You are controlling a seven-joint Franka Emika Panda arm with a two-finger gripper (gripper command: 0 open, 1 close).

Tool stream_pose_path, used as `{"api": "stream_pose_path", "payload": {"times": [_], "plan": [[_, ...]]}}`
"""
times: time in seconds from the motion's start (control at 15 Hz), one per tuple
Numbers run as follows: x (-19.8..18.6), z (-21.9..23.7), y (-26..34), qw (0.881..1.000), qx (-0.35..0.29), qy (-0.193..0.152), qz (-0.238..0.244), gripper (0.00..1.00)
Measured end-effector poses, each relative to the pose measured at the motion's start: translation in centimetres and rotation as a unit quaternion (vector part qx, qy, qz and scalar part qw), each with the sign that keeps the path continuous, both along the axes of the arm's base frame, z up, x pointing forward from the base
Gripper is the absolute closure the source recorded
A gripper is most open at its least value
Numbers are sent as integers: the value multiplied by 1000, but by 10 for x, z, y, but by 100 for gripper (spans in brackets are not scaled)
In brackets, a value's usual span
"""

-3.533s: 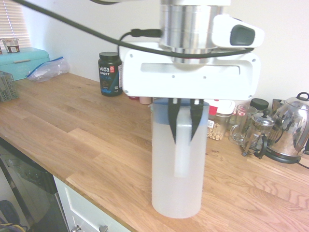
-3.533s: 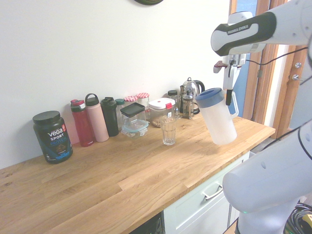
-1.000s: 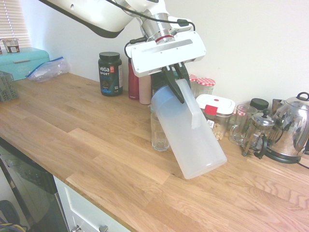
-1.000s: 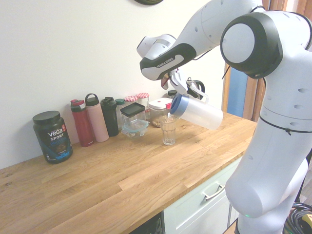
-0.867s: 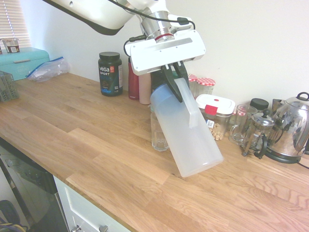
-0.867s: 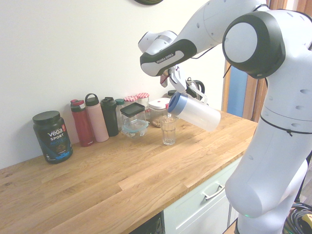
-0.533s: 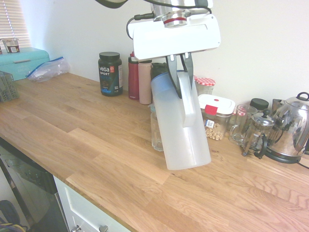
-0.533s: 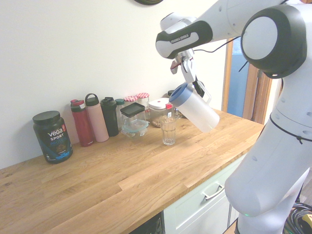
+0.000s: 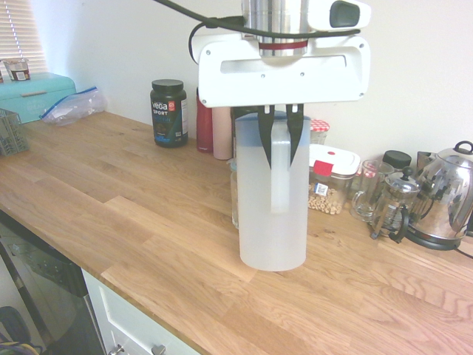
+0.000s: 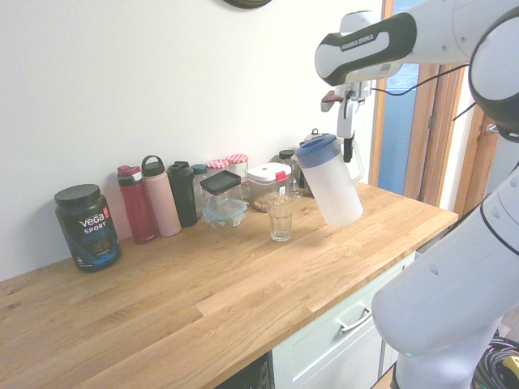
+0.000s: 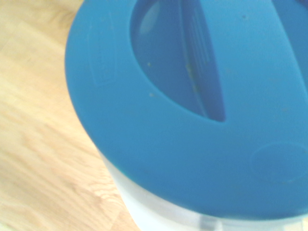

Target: Pour me some water

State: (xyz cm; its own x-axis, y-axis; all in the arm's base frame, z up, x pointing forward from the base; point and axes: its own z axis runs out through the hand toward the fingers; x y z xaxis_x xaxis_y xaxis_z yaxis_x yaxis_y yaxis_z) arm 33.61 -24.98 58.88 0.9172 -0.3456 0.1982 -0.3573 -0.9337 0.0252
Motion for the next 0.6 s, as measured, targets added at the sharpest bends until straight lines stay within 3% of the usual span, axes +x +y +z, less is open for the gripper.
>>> {"api": "stream_pose_path", "payload": {"times": [0.27, 0.6], "plan": [[-25, -21, -8, 994, 25, -78, -75, 100], [-33, -50, -16, 971, 49, -157, -172, 100]]}}
